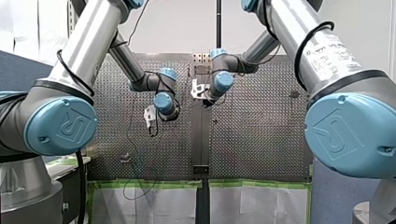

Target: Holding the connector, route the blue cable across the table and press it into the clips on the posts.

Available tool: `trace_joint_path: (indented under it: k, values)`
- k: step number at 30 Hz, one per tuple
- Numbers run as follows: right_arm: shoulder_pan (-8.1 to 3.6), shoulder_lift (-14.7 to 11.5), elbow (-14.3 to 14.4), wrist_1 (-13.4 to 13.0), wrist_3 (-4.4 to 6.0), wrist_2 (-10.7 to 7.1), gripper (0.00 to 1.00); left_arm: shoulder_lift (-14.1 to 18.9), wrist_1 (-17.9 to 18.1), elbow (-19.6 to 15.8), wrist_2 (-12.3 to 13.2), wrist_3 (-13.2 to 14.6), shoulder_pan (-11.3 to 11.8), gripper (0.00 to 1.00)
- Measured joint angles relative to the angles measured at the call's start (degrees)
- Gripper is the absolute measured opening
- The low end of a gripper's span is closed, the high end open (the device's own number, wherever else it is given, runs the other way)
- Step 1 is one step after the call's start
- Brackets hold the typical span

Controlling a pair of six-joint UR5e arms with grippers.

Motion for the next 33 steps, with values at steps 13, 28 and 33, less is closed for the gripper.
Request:
trace_joint_path:
  k: [13,28,33]
  values:
    - [-0.48,-6.7,1.6,2.8,1.04,-0.42,0.0,6.7,-1.1,-1.3,0.3,-1.1,-2.5,0.0]
    - [-0.97,-14.1,2.5,4.1,1.14,-2.43,0.0,13.9,-1.0,-0.5,3.1,-2.4,-2.8,0.0]
    - [-0.98,-14.7,2.4,4.1,0.82,-2.75,0.0,16.4,-2.1,1.4,3.2,-2.0,-2.7,0.0]
